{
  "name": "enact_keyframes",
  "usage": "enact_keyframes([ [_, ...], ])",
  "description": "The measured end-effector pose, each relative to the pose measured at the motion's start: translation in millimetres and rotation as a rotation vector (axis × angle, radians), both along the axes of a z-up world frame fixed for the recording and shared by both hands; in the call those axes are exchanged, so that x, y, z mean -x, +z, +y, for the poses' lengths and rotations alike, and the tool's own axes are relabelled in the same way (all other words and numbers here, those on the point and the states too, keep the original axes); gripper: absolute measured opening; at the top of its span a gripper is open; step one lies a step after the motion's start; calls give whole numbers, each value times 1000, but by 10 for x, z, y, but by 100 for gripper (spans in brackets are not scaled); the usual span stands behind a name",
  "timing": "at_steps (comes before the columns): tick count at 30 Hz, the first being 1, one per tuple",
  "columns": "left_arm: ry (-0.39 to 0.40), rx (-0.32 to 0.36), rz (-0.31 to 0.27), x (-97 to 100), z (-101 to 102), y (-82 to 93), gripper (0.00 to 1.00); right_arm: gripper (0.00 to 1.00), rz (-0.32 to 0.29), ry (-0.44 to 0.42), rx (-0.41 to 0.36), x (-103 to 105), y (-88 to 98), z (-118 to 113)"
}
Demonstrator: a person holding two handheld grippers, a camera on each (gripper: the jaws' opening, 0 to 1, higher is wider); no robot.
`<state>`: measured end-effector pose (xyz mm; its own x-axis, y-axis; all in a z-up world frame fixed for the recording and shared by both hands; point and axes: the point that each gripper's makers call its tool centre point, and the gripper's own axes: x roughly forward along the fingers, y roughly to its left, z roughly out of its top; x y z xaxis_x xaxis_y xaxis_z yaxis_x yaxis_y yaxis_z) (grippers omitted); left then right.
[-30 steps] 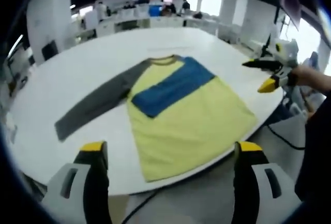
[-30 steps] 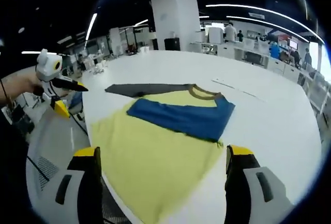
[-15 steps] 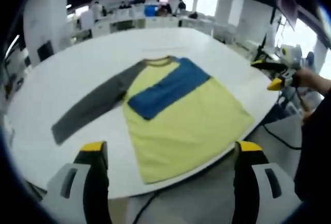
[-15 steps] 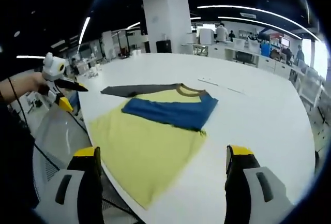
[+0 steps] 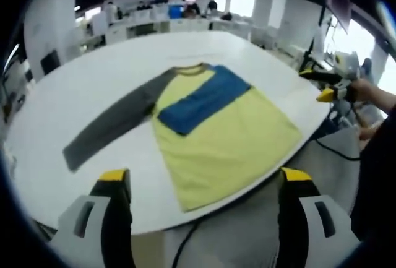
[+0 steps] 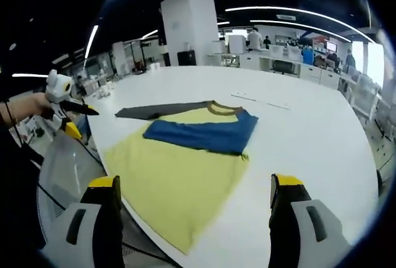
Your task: Fold the garment on the visible template until the final outline fits inside the template.
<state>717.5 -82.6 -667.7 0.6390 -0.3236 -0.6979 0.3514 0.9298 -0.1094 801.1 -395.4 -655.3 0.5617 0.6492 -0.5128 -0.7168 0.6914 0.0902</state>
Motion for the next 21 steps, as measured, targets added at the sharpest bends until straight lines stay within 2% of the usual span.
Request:
enact_keyframes([
  [5,-1,-4,4,9,42,-4,94,100,4,-8,-3,23,1,15],
  [13,2,3,-8,-83,102,18,93,100,5,-10,13,1,-2,-9],
  [21,38,40,-12,-233,374,12,95,100,-1,-23,4,-82,14,0],
])
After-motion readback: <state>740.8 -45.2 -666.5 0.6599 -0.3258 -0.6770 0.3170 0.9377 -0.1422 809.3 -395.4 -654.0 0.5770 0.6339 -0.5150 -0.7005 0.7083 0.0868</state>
